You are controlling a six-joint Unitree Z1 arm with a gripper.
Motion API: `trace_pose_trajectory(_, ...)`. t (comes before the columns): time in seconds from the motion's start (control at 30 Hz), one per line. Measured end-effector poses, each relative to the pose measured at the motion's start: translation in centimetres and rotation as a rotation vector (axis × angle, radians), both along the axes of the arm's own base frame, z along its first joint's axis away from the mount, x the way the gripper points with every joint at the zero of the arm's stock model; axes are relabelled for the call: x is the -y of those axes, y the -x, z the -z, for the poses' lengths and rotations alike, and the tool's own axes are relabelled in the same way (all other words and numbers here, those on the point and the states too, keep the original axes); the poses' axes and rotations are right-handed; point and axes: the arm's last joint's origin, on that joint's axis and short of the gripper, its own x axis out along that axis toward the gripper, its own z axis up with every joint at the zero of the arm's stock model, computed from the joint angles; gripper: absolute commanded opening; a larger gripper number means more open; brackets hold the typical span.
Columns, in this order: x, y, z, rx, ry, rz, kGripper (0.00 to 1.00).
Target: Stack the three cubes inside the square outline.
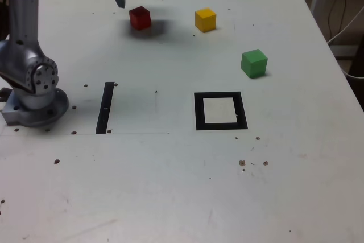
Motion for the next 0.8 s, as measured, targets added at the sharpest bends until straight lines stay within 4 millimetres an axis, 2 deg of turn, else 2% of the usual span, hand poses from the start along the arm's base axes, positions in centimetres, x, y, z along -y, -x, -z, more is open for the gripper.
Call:
trace_pose_trajectory(0.2,-0.4,0.9,0.2,-0.012,0.004,-0.021,0.99)
trace_pose_trajectory(0.5,0.6,1.5,1.8,-0.034,0.058,-0.021,0.98)
trace_pose_trajectory(0.8,0.0,1.0,3.0,-0.031,0.071,-0.02,0.98)
